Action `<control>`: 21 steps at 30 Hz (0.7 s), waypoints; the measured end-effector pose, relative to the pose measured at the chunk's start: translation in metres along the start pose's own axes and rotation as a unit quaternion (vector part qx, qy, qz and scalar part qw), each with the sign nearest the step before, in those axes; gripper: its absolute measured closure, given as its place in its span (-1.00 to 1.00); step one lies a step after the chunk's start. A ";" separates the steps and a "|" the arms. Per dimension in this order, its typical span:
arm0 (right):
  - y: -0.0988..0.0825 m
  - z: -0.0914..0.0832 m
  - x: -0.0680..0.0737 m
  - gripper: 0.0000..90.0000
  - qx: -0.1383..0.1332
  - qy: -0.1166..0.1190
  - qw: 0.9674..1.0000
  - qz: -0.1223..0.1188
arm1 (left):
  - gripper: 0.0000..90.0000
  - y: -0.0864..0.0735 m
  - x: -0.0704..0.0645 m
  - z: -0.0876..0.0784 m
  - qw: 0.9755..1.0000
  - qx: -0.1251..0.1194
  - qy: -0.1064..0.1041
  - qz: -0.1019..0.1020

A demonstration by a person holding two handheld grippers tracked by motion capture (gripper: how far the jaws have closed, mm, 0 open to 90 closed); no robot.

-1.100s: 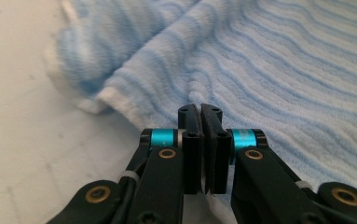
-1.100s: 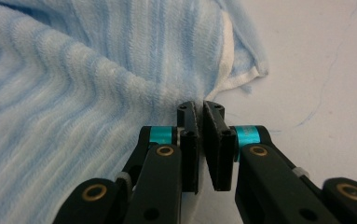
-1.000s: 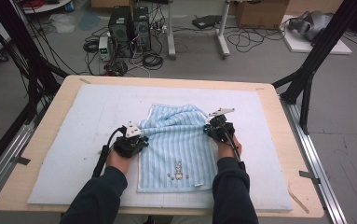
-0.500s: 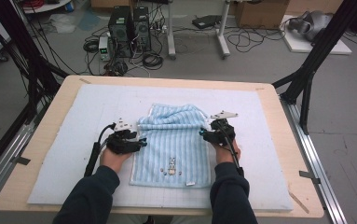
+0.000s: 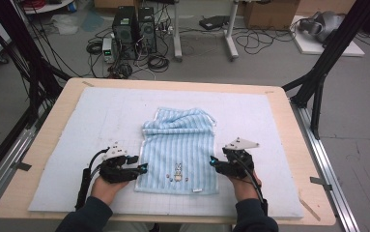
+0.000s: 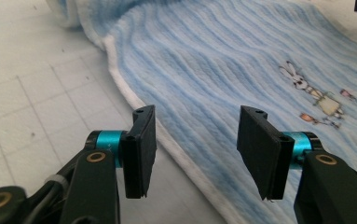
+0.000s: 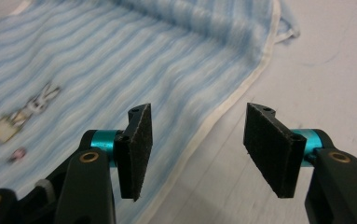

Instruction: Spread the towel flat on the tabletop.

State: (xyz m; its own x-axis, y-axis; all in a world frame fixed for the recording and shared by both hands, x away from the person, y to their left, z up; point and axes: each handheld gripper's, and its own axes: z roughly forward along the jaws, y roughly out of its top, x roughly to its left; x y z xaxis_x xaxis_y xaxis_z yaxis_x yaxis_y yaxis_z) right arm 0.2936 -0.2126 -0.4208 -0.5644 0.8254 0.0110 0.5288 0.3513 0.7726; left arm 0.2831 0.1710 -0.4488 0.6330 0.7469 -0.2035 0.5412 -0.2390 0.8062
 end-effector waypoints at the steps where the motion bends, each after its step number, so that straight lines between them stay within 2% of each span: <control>1: -0.003 -0.002 0.003 -0.06 0.002 0.000 1.000 -0.004 | 0.06 -0.002 -0.001 0.000 1.000 0.003 -0.001 -0.003; 4: -0.013 -0.009 0.010 -0.04 0.011 0.001 1.000 -0.003 | 0.09 -0.007 -0.007 -0.002 1.000 0.009 -0.007 -0.006; 7: -0.023 -0.011 0.013 0.02 0.016 0.009 1.000 0.008 | 0.15 -0.011 -0.013 -0.005 1.000 0.014 -0.004 0.006; 10: -0.029 -0.009 0.015 0.09 0.023 0.014 1.000 0.009 | 0.22 -0.013 -0.017 -0.006 1.000 0.016 0.002 0.017; 12: -0.032 -0.006 0.016 0.21 0.031 0.018 0.999 0.011 | 0.35 -0.014 -0.021 -0.006 0.999 0.017 0.008 0.031; 14: -0.035 -0.004 0.019 0.33 0.036 0.014 0.999 0.008 | 0.62 -0.016 -0.025 -0.008 0.999 0.021 0.013 0.046; 15: -0.036 -0.005 0.019 0.48 0.033 0.018 0.999 0.011 | 0.83 -0.017 -0.026 -0.009 0.999 0.023 0.001 0.048; 16: -0.037 -0.006 0.020 0.61 0.034 0.022 0.999 0.013 | 0.90 -0.018 -0.027 -0.010 0.999 0.024 0.002 0.048; 18: -0.039 -0.009 0.024 0.81 0.039 0.026 0.999 0.011 | 0.92 -0.021 -0.028 -0.014 0.999 0.024 -0.002 0.043; 21: -0.041 -0.015 0.029 0.92 0.043 0.026 0.999 -0.002 | 0.92 -0.027 -0.031 -0.020 0.999 0.021 -0.013 0.027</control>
State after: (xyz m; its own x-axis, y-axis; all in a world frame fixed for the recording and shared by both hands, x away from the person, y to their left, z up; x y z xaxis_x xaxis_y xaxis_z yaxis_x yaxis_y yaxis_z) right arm 0.2460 -0.2094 -0.4423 -0.5979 0.8005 0.0418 0.5774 0.3939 0.7151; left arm 0.2380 0.1672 -0.4531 0.6761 0.7158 -0.1746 0.5282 -0.3057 0.7921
